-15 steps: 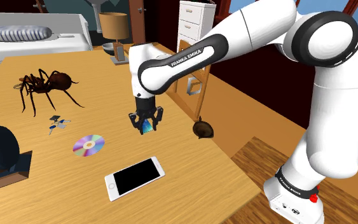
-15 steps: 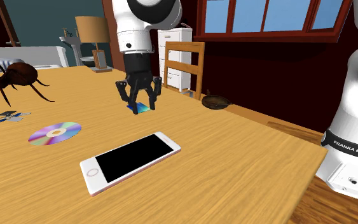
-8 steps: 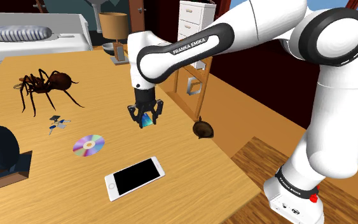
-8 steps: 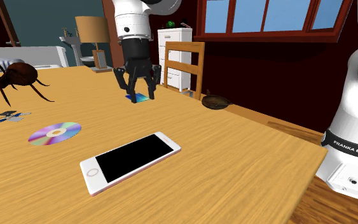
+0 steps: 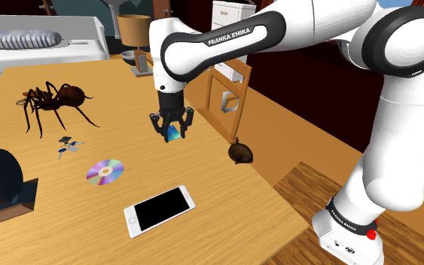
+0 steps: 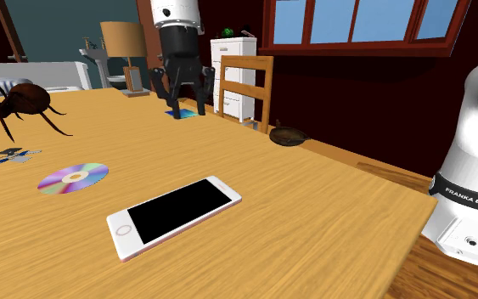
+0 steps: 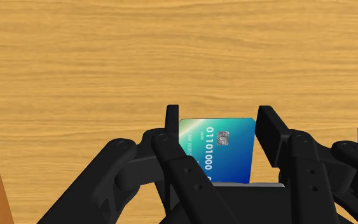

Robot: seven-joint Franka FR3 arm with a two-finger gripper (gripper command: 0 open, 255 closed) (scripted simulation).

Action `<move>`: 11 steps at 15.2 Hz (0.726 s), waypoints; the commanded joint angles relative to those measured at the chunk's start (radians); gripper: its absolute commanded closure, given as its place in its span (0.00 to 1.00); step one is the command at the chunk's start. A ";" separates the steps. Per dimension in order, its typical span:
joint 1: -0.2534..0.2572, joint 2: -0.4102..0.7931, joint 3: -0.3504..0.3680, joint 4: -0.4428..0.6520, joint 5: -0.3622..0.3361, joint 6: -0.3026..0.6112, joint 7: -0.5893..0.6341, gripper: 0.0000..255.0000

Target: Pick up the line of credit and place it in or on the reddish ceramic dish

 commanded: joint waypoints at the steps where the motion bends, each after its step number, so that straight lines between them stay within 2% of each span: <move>1: 0.001 -0.003 0.001 0.024 0.001 -0.028 0.002 1.00; 5: 0.000 -0.013 0.002 0.064 0.004 -0.077 0.004 1.00; 11: -0.061 -0.272 -0.007 -0.246 0.098 -0.017 -0.091 1.00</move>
